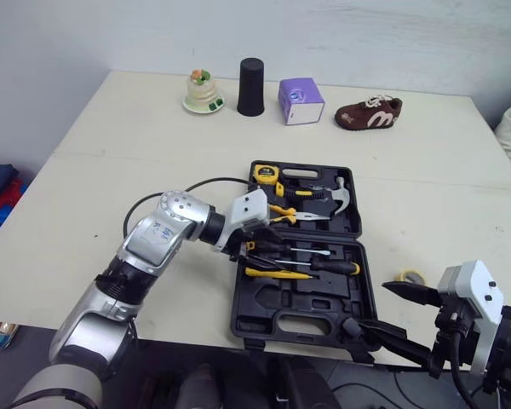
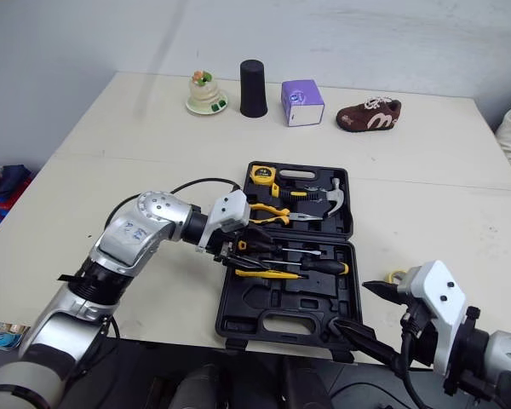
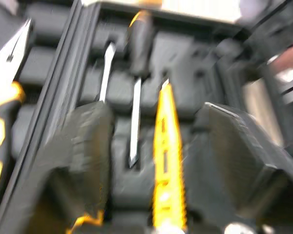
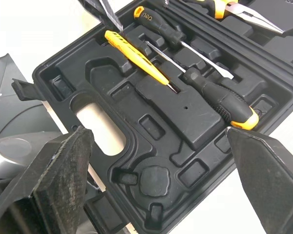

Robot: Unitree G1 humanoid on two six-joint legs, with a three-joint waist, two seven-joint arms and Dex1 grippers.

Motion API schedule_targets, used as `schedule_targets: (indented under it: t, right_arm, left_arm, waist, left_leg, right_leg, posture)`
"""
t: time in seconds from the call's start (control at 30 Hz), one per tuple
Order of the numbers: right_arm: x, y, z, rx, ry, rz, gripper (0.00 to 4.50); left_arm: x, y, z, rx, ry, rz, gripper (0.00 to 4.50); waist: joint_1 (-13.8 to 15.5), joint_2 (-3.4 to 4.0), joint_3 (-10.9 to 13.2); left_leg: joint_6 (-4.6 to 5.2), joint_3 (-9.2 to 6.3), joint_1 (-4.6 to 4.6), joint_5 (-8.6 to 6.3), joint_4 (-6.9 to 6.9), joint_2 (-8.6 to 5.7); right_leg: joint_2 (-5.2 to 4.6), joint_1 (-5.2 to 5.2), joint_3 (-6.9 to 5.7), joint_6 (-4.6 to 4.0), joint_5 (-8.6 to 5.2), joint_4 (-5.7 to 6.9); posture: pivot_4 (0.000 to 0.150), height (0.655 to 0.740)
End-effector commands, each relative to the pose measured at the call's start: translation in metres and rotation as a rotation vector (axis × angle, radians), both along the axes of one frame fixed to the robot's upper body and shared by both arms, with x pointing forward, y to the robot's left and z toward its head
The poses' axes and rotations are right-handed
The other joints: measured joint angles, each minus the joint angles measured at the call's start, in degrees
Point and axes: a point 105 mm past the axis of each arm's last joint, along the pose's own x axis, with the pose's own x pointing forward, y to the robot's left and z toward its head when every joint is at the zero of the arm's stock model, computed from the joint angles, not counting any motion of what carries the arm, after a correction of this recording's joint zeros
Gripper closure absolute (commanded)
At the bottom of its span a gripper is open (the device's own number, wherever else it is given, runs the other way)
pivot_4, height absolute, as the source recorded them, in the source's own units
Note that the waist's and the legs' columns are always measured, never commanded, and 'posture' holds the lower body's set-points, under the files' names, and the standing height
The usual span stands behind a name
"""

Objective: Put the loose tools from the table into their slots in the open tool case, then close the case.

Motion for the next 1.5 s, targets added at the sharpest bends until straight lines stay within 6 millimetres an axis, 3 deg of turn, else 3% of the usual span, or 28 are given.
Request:
schedule_targets:
  t: [0.03, 0.13, 0.43, 0.5, 0.6, 0.67, 0.8, 0.9, 0.97, 1.03, 1.1, 1.13, 1.2, 1.23, 1.33, 1.43, 1.5]
  right_arm:
    - [-0.004, 0.009, 0.005, -0.007, -0.033, 0.048, 0.0]
    - [-0.003, 0.008, 0.006, -0.013, -0.035, 0.049, 0.0]
    - [-0.003, 0.003, 0.002, -0.033, -0.018, 0.04, 0.0]
    - [-0.002, -0.001, 0.0, -0.044, -0.015, 0.031, 0.0]
    - [-0.003, 0.0, -0.001, -0.03, -0.006, 0.037, 0.0]
    - [-0.005, 0.002, -0.003, -0.026, 0.005, 0.048, 0.0]
    - [-0.005, 0.0, -0.006, -0.032, 0.013, 0.038, 0.0]
    - [0.004, -0.01, -0.006, -0.056, -0.02, -0.007, 0.0]
    - [0.011, -0.02, -0.003, -0.068, -0.054, -0.05, 0.0]
    - [0.017, -0.043, 0.003, -0.073, -0.071, -0.123, 0.0]
    - [0.017, -0.063, 0.005, -0.093, -0.071, -0.172, 0.0]
    - [0.017, -0.07, 0.005, -0.107, -0.069, -0.184, 0.0]
    - [0.017, -0.106, 0.007, -0.136, -0.061, -0.276, 0.0]
    - [0.016, -0.118, 0.008, -0.141, -0.06, -0.305, 0.0]
    - [0.012, -0.16, 0.009, -0.168, -0.042, -0.401, 0.0]
    - [0.011, -0.199, 0.007, -0.198, -0.018, -0.48, 0.0]
    - [0.012, -0.219, 0.005, -0.222, -0.006, -0.518, 0.0]
  left_arm:
    - [-0.005, -0.001, -0.006, -0.038, 0.023, -0.029, 3.25]
    - [0.001, -0.004, -0.018, -0.023, 0.021, 0.018, 4.47]
    - [-0.001, -0.008, -0.046, 0.09, 0.03, 0.057, 4.47]
    - [-0.007, -0.004, -0.059, 0.181, 0.03, 0.041, 4.47]
    - [0.002, 0.013, -0.085, 0.395, 0.013, 0.134, 4.47]
    - [0.002, 0.017, -0.091, 0.45, -0.025, 0.117, 4.47]
    - [-0.003, 0.012, -0.088, 0.41, -0.027, 0.101, 4.47]
    - [0.0, 0.003, -0.059, 0.196, -0.008, 0.116, 4.47]
    - [0.004, 0.007, -0.035, 0.046, 0.044, 0.171, 4.47]
    - [0.003, 0.041, -0.013, -0.061, 0.047, 0.265, 3.87]
    - [-0.002, 0.069, -0.004, -0.089, 0.09, 0.348, 3.3]
    - [-0.005, 0.077, -0.002, -0.093, 0.119, 0.374, 2.8]
    - [-0.009, 0.123, 0.0, -0.111, 0.111, 0.527, 1.95]
    - [-0.012, 0.137, 0.002, -0.116, 0.101, 0.577, 1.49]
    - [-0.021, 0.208, 0.003, -0.148, 0.128, 0.84, 0.09]
    - [-0.035, 0.281, -0.003, -0.083, 0.082, 1.108, 0.03]
    - [-0.042, 0.316, -0.003, -0.069, 0.058, 1.248, 0.03]
  waist:
    - [0.0, 0.0, 0.0]
    - [0.1, 0.0, 0.0]
    - [0.0, 0.0, 0.0]
    - [0.0, 0.0, 0.0]
    - [0.0, 0.02, -0.2]
    - [0.0, 0.0, -0.7]
    - [-0.3, 0.09, -1.2]
    - [-0.3, 0.19, -1.3]
    - [-0.4, 0.22, -1.3]
    - [-0.4, 0.26, -1.2]
    - [-0.5, 0.26, -1.1]
    - [-0.4, 0.26, -1.1]
    - [-0.2, 0.34, -1.1]
    - [-0.2, 0.4, -1.1]
    - [-0.2, 0.29, -0.9]
    - [-0.4, 0.17, -0.8]
    - [-0.4, 0.18, -0.8]
  left_leg:
    - [-0.01, 0.0, 0.0, 0.0, 0.0, 0.0]
    - [-0.02, -0.02, 0.01, 0.02, 0.02, 0.0]
    - [0.03, -0.02, -0.01, -0.01, 0.03, -0.01]
    - [0.03, -0.02, -0.01, -0.01, 0.03, -0.01]
    - [0.02, -0.02, 0.05, -0.02, 0.01, -0.01]
    - [0.03, -0.03, 0.11, -0.02, -0.03, -0.01]
    - [0.38, 0.03, 0.93, -0.34, -0.45, 0.0]
    - [0.38, 0.07, 1.07, -0.32, -0.74, -0.01]
    - [0.36, 0.07, 0.98, -0.29, -0.73, -0.01]
    - [0.3, 0.04, 0.91, -0.24, -0.71, 0.0]
    - [0.17, 0.06, 0.78, -0.17, -0.73, 0.0]
    - [-0.11, 0.06, 0.78, -0.01, -0.75, 0.02]
    - [-0.16, 0.06, 0.73, 0.02, -0.84, 0.02]
    - [-0.17, 0.09, 0.73, 0.01, -0.86, 0.02]
    - [-0.14, 0.22, 0.73, -0.1, -0.9, 0.02]
    - [0.21, 0.25, 0.74, -0.33, -0.93, 0.02]
    - [0.24, 0.26, 0.76, -0.45, -0.9, 0.01]
  right_leg:
    - [0.01, 0.0, 0.0, 0.0, 0.0, 0.02]
    - [0.01, 0.01, -0.01, 0.01, 0.01, 0.03]
    - [0.0, 0.01, 0.0, 0.04, 0.03, -0.02]
    - [0.0, 0.02, 0.0, 0.04, 0.02, -0.01]
    - [0.01, 0.08, 0.0, 0.03, 0.02, -0.03]
    - [0.01, 0.21, 0.0, 0.03, 0.02, -0.07]
    - [-0.01, 1.22, 0.05, -0.04, -0.03, -0.41]
    - [-0.02, 1.3, 0.06, -0.09, -0.06, -0.57]
    - [-0.02, 1.17, 0.06, -0.1, -0.06, -0.5]
    - [0.0, 0.94, 0.03, -0.1, -0.05, -0.43]
    - [0.01, 0.55, 0.05, -0.13, -0.05, -0.25]
    - [0.01, 0.5, 0.02, -0.2, -0.11, -0.24]
    - [0.02, 0.36, 0.01, -0.22, -0.16, -0.25]
    - [0.0, 0.35, 0.02, -0.21, -0.18, -0.28]
    - [-0.06, 0.34, 0.02, -0.21, -0.22, -0.43]
    - [-0.1, 0.32, 0.0, -0.24, -0.23, -0.49]
    - [-0.15, 0.33, -0.03, -0.3, -0.26, -0.5]
  posture:
    - [0.15, 0.7339]
    - [0.15, 0.7339]
    - [0.15, 0.7339]
    - [0.15, 0.7339]
    - [0.15, 0.7339]
    - [0.15, 0.7339]
    - [0.15, 0.7339]
    - [0.15, 0.7339]
    - [0.15, 0.7339]
    - [0.15, 0.7339]
    - [0.15, 0.7339]
    - [0.15, 0.7339]
    - [0.15, 0.7339]
    - [0.15, 0.7339]
    - [0.15, 0.7339]
    - [0.15, 0.7339]
    - [0.15, 0.7339]
